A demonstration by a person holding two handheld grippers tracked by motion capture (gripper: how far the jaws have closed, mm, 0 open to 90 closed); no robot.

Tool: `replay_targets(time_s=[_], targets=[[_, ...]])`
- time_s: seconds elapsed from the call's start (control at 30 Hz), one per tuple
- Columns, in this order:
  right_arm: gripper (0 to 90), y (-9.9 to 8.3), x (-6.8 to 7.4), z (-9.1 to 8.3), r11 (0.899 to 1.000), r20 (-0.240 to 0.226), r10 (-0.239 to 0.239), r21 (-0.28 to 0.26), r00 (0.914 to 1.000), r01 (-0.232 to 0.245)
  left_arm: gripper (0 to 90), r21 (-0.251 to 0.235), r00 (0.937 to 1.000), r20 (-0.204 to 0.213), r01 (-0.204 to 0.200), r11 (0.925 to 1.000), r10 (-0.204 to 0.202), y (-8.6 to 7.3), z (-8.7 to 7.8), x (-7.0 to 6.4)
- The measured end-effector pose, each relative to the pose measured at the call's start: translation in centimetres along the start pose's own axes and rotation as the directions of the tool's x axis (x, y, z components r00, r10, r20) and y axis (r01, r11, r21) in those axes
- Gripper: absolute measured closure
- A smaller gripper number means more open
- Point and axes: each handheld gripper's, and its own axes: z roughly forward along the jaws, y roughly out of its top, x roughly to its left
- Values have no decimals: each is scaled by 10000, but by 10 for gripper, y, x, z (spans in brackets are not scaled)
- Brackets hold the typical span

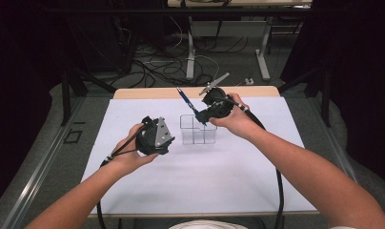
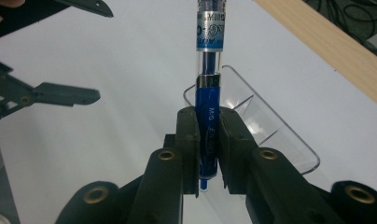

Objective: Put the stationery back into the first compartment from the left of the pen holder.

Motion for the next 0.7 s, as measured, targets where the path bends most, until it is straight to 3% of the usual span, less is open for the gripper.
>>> replay_targets(time_s=[0.07,0.13,0.27,0.3,0.4,0.43,0.5,0.6,0.63,0.7], targets=[[801,1,-1,-1,9996,85,171,-230,9998,-169,252,-96,9972,185,730,9973,-728,-1,-1,6],[801,2,-2,-2,9988,194,223,-433,9996,-215,214,-159,9885,363,1478,9889,-1471,-2,-1,11],[801,3,-4,-1,9966,296,339,-760,9990,-316,168,-361,9576,717,2822,9587,-2792,-6,1,19],[801,4,-4,-1,9961,320,405,-801,9987,-378,160,-351,9520,753,2998,9534,-2966,-8,1,21],[801,5,-4,3,9940,371,389,-1040,9986,-349,152,-377,9278,860,3672,9294,-3630,-13,3,26],[801,5,-4,5,9933,394,386,-1105,9985,-341,144,-482,9076,956,4143,9089,-4087,-15,4,27],[801,6,-3,9,9924,435,301,-1205,9986,-246,128,-465,8767,1225,4733,8797,-4652,-19,5,31],[801,6,-1,15,9907,451,248,-1348,9987,-185,113,-497,8425,1477,5295,8469,-5181,-24,6,37],[801,6,-1,17,9903,469,324,-1367,9984,-257,103,-547,8278,1549,5521,8320,-5392,-26,6,39],[801,5,-2,20,9911,458,293,-1308,9985,-231,82,-613,8128,1616,5744,8163,-5597,-28,5,42]])
